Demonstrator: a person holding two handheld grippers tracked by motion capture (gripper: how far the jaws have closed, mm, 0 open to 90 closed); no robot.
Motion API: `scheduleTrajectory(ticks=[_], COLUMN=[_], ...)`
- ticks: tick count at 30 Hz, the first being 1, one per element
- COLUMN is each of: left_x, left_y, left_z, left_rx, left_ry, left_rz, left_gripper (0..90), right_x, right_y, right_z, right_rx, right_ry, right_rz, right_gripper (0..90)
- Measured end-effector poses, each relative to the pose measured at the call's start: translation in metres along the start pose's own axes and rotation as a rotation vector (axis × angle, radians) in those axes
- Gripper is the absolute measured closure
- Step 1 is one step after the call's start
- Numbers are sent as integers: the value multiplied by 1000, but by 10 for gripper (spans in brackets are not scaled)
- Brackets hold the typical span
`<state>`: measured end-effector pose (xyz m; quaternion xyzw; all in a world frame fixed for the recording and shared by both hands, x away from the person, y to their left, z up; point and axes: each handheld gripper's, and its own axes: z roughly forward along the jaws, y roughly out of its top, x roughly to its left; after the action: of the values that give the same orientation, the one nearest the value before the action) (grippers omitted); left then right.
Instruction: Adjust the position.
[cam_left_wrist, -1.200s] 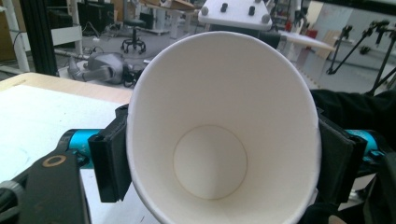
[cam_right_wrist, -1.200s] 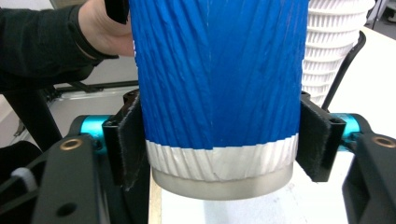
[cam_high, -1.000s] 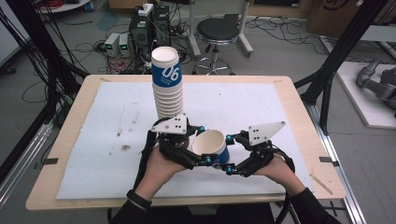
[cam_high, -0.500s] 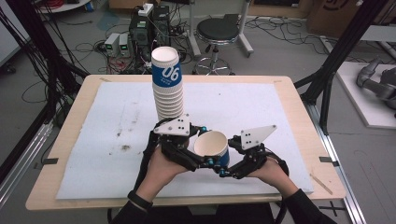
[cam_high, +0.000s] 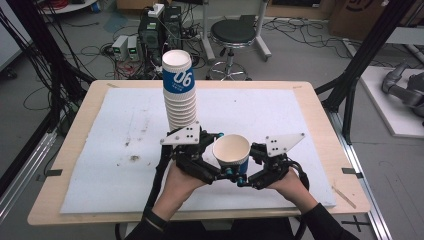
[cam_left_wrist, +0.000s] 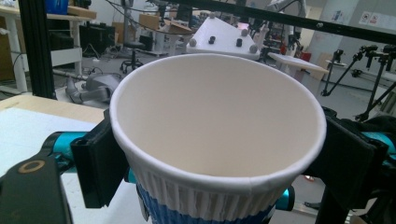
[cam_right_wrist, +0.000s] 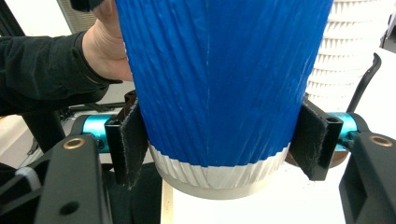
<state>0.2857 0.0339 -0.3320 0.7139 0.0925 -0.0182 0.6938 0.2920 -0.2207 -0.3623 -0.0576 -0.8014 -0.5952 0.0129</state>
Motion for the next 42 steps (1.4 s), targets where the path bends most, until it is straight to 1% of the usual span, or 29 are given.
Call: scheduleTrajectory(ticks=[3, 11, 16, 19, 20, 22, 24, 27, 30, 32, 34, 35, 37, 39, 40, 42], left_x=[1, 2, 3, 3, 3, 4, 4, 3, 1, 0, -1, -2, -2, -3, -3, -3], left_y=[0, -1, 0, 2, 2, 3, 4, 5, 6, 6, 6, 6, 5, 5, 5, 5], left_z=[-2, -2, -4, -5, -6, -7, -8, -7, -4, -2, 0, 0, 1, 1, 1, 1], left_rx=[-8, -1, 21, 34, 49, 60, 81, 110, 142, 148, 153, 156, 158, 148, 148, 140], left_ry=[0, 0, -4, 4, 8, 5, 12, 18, 30, 31, 31, 38, 37, 39, 37, 36], left_rz=[-1, 3, 9, 16, 22, 22, 36, 48, 69, 72, 79, 83, 89, 85, 85, 81], left_gripper=[186, 220, 230, 232, 233, 234, 235, 237, 237, 237, 237, 238, 237, 238, 238, 238], right_x=[1, 1, 2, 3, 3, 3, 2, 2, 2, 3, 4, 4, 4, 3, 4, 3], right_y=[-1, -3, -4, -5, -5, -5, -5, -5, -4, -5, -5, -5, -5, -6, -6, -6], right_z=[2, 5, 6, 7, 8, 8, 8, 7, 8, 10, 11, 12, 12, 12, 11, 11], right_rx=[-4, -9, -12, -10, -12, -11, -25, -44, -57, -70, -72, -76, -89, -111, -112, -121], right_ry=[-3, -9, -17, -17, -17, -21, -23, -13, -15, -13, -14, -11, -16, -12, -8, -14], right_rz=[0, 2, 0, 7, 9, 21, 35, 54, 58, 59, 65, 71, 81, 90, 101, 95], right_gripper=[304, 304, 295, 257, 245, 217, 214, 210, 208, 208, 208, 208, 209, 212, 229, 241])
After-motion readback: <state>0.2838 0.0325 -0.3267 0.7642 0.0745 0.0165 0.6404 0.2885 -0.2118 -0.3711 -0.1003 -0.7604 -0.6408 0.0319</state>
